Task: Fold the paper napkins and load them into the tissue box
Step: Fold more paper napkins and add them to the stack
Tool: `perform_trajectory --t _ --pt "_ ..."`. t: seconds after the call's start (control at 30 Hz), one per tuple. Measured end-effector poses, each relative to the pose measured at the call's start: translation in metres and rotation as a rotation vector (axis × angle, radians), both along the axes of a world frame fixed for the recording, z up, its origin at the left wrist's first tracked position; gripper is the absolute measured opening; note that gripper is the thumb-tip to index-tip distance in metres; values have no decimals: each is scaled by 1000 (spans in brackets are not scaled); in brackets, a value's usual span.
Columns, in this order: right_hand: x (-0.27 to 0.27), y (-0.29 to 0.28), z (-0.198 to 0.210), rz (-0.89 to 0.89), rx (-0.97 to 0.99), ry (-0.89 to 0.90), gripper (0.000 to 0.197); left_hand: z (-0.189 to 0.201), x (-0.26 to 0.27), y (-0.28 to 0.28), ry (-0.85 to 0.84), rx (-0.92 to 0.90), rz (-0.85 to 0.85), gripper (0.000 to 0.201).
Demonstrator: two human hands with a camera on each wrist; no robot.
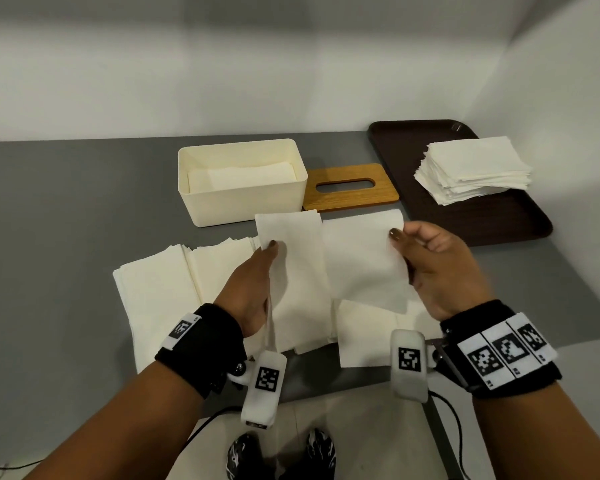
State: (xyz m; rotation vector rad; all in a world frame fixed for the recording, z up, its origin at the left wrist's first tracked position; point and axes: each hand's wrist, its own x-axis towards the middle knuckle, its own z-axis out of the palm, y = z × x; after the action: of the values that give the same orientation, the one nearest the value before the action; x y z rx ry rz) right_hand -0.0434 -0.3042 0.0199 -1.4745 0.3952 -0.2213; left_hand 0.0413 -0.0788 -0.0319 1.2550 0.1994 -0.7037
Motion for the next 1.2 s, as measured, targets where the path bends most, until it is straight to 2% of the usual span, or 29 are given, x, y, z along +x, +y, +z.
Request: perform_trajectory --t 0.1,0.27,0.47,0.6,0.73,0.87,0.93,1.03,1.2 --pt "3 23 -5 63 71 21 8 0 -2 -4 51 -63 -38 45" --pt "5 44 -37 55 -188 186 13 6 -8 -7 18 -103 -89 46" --pt "8 53 -47 29 -344 196 11 4 -9 -6 -16 -60 -91 47" --pt "10 56 -48 24 -407 191 11 5 -11 -7 -24 -17 -112 60" --pt "9 45 -49 -45 -418 289 15 -3 -9 -6 -104 -15 -103 25" --pt "-1 16 -54 -90 -736 601 46 1 -3 8 -180 22 -82 22" --pt "-5 12 -54 -55 -771 691 56 3 3 18 -203 66 -63 24" --pt "-5 12 -66 -27 -791 755 51 4 11 31 -196 92 -30 24" --pt "-4 8 -78 -38 -791 716 43 5 16 36 -186 96 -6 28"
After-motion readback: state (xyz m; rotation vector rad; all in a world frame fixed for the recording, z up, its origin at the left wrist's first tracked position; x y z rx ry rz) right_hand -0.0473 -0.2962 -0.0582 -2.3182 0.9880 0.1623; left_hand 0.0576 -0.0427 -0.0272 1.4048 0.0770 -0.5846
